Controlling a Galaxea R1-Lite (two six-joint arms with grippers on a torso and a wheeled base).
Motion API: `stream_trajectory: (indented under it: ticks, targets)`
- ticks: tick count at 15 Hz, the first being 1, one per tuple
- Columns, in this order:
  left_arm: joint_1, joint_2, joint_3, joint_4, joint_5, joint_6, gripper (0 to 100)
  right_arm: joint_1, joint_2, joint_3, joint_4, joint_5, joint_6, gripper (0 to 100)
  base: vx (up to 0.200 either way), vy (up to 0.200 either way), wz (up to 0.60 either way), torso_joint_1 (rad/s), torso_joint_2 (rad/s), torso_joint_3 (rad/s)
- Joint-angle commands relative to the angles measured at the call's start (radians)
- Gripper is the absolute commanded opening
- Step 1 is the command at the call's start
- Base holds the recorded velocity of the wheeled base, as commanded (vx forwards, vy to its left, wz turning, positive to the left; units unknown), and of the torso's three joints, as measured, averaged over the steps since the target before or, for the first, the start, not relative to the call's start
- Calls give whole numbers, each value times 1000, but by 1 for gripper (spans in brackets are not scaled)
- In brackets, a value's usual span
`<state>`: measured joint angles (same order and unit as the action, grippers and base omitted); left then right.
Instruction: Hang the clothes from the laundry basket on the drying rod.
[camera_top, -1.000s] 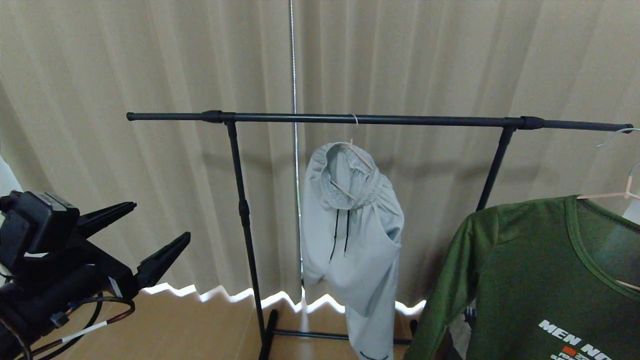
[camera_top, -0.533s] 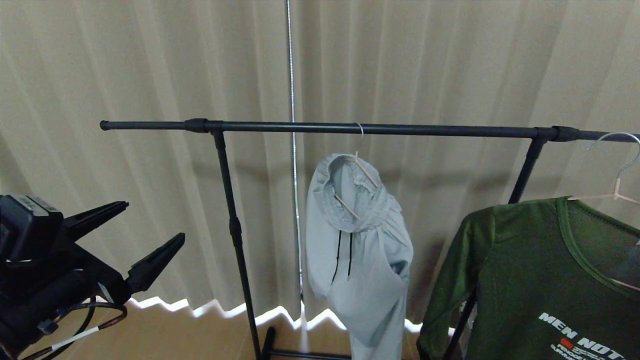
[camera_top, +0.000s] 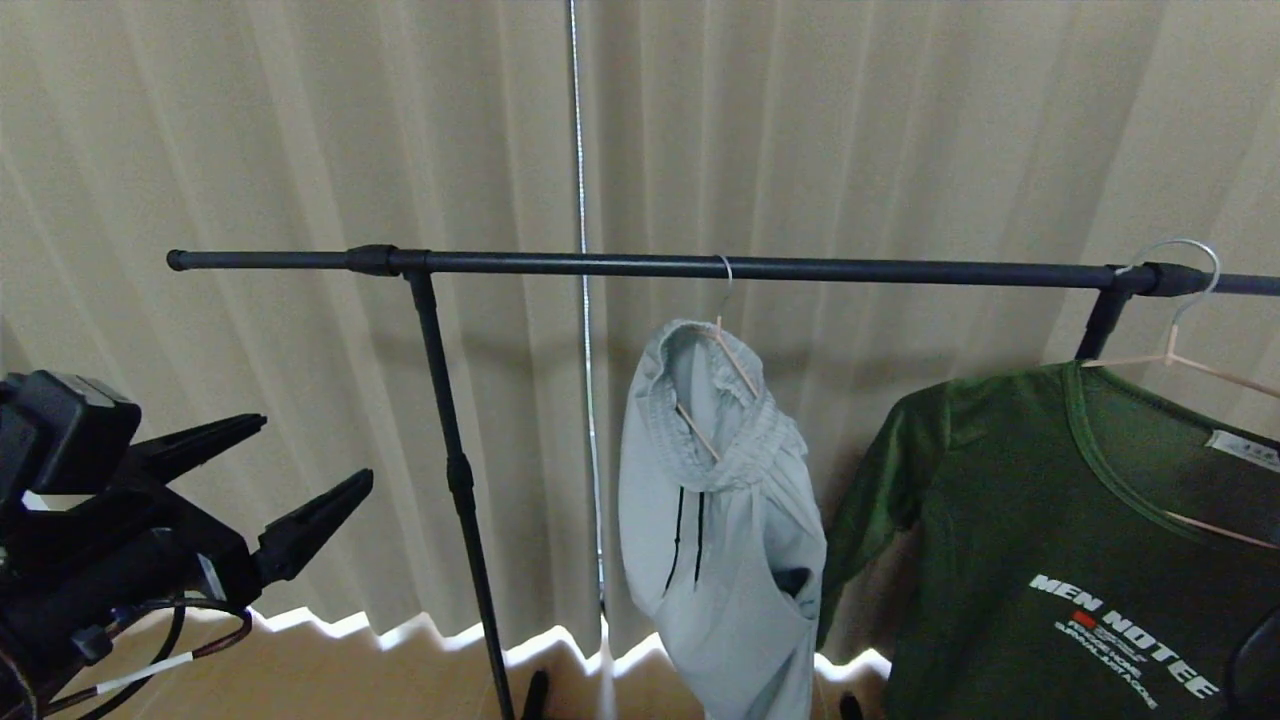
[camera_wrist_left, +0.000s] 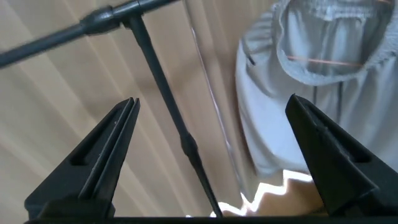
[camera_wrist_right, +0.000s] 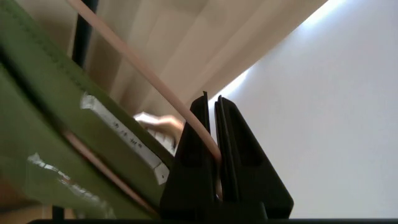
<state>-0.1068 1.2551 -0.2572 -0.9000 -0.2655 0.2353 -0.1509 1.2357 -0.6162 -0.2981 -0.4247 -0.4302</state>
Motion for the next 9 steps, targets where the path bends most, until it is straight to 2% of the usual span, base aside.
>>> stream_trajectory:
  ticks: [1, 2, 3, 7, 9]
  targets:
    - [-5, -92, -117, 191, 0, -51, 100, 4, 53, 4, -6, 4, 1, 0, 0, 0, 0, 0, 0, 0]
    - [-24, -157, -185, 378, -12, -64, 100, 28, 76, -7, -10, 6, 2, 0, 0, 0, 0, 0, 0, 0]
    - [-48, -203, -214, 474, -35, -70, 100, 45, 114, -22, -24, 6, 2, 0, 0, 0, 0, 0, 0, 0]
    - [-71, -270, -195, 503, -40, -59, 100, 47, 297, -65, -217, -2, -1, 0, 0, 0, 0, 0, 0, 0]
    - [-83, -260, -178, 503, -40, -31, 100, 53, 355, -68, -262, 0, 1, 0, 0, 0, 0, 0, 0, 0]
